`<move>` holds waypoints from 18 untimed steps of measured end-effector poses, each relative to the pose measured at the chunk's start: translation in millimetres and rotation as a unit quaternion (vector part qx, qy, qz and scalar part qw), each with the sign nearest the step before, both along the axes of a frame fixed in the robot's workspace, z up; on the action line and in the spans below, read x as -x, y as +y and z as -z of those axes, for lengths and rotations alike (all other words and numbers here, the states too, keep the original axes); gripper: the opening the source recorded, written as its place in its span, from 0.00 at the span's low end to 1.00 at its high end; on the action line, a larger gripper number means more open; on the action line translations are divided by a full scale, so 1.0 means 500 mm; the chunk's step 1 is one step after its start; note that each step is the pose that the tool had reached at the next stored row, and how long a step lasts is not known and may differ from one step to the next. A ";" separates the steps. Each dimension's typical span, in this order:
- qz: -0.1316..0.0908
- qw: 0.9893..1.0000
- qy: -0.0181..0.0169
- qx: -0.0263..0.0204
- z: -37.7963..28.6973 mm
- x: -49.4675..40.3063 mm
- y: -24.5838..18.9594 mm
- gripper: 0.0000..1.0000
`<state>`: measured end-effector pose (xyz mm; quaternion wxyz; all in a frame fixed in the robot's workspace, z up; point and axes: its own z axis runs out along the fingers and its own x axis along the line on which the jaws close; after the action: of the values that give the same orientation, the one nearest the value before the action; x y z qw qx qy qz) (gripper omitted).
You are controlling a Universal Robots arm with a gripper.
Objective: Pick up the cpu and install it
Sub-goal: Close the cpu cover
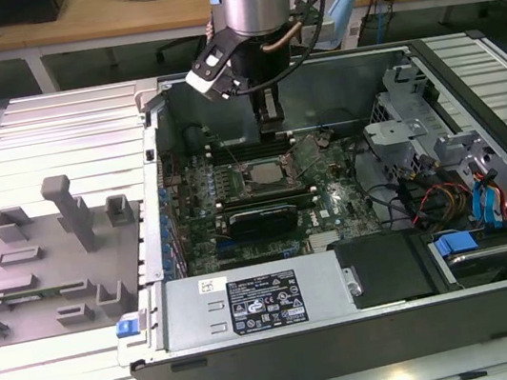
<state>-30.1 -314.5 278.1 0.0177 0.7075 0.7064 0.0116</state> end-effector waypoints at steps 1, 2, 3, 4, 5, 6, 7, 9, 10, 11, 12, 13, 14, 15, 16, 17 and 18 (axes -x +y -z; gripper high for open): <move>0.000 1.000 0.000 0.000 0.000 -0.002 -0.0001 0.11; 0.000 1.000 0.000 0.000 0.000 -0.004 -0.0001 0.11; 0.000 1.000 0.000 0.000 0.000 -0.008 -0.0001 0.11; 0.000 1.000 0.000 0.000 0.000 -0.013 0.0000 0.11; 0.000 1.000 0.000 0.000 0.000 -0.017 0.0000 0.11; 0.000 1.000 0.000 0.000 0.000 -0.022 0.0000 0.11; 0.000 1.000 0.000 0.000 0.000 -0.026 0.0000 0.11; 0.000 1.000 0.000 0.000 0.000 -0.042 0.0000 0.11; 0.000 1.000 0.000 0.000 0.000 -0.049 -0.0001 0.11; 0.000 1.000 0.001 0.000 0.000 -0.072 -0.0004 0.11; 0.000 1.000 0.001 0.000 0.000 -0.089 -0.0007 0.11; 0.000 1.000 0.001 0.000 0.000 -0.098 -0.0008 0.11; 0.000 1.000 0.002 0.000 0.000 -0.109 -0.0012 0.11; 0.000 1.000 0.002 0.000 0.000 -0.119 -0.0014 0.11; 0.000 1.000 0.002 0.000 0.000 -0.127 -0.0016 0.11; 0.000 1.000 0.002 0.000 0.000 -0.137 -0.0018 0.11; 0.000 1.000 0.003 0.000 0.000 -0.147 -0.0020 0.11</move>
<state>43.3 -315.5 278.1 0.0159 0.7076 0.7064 0.0098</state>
